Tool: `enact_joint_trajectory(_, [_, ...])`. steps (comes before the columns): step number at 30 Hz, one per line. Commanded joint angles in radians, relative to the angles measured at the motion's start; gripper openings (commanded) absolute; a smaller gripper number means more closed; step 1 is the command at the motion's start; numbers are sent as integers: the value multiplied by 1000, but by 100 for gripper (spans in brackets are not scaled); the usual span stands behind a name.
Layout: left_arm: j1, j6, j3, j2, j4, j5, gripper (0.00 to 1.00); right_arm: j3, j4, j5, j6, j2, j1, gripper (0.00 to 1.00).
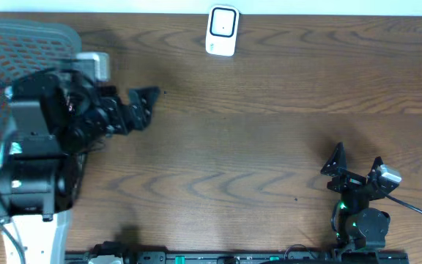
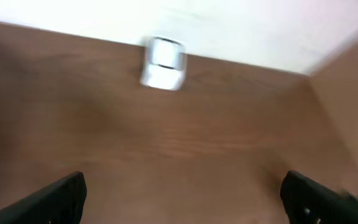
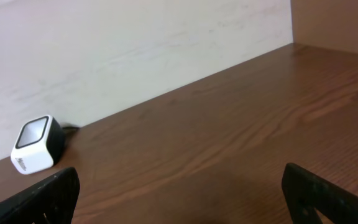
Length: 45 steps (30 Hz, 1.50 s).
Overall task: Scan the item barcode
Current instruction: 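Reach the left gripper into the basket and grasp the teal bottle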
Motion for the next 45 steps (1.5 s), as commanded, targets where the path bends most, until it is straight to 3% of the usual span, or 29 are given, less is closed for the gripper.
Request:
enact_joint_trajectory(1, [84,-58,177,14,-60,-386,98,-1,-5,1,3,-4,-4,99])
enact_joint_trajectory(5, [230,-106,336,105,-158,-662,98,-1,-5,1,3,-4,-4,99])
enact_joint_trajectory(12, [448,-179,374,385,-237,-688,98,-1,-5,1,3,-4,-4,99])
enact_joint_trajectory(28, [452,-111,373,782,-122,-691,98,-1,-5,1,3,-4,-4,99])
enact_joint_trajectory(39, [451,-112,322,867,-54,-690,99,-1,-5,1,3,-5,-4,99])
enact_joint_trajectory(40, [451,-112,322,875,-54,-690,98,-1,-5,1,3,-4,-4,99])
enact_joint_trajectory(43, [451,-112,322,906,-55,-690,79,-1,-5,1,3,-5,-4,99])
enact_joint_trajectory(44, [451,-112,322,910,-55,-690,71,-1,-5,1,3,-4,-4,99])
enact_joint_trajectory(45, [451,-112,322,911,-55,-690,55,-1,-5,1,3,-4,-4,99])
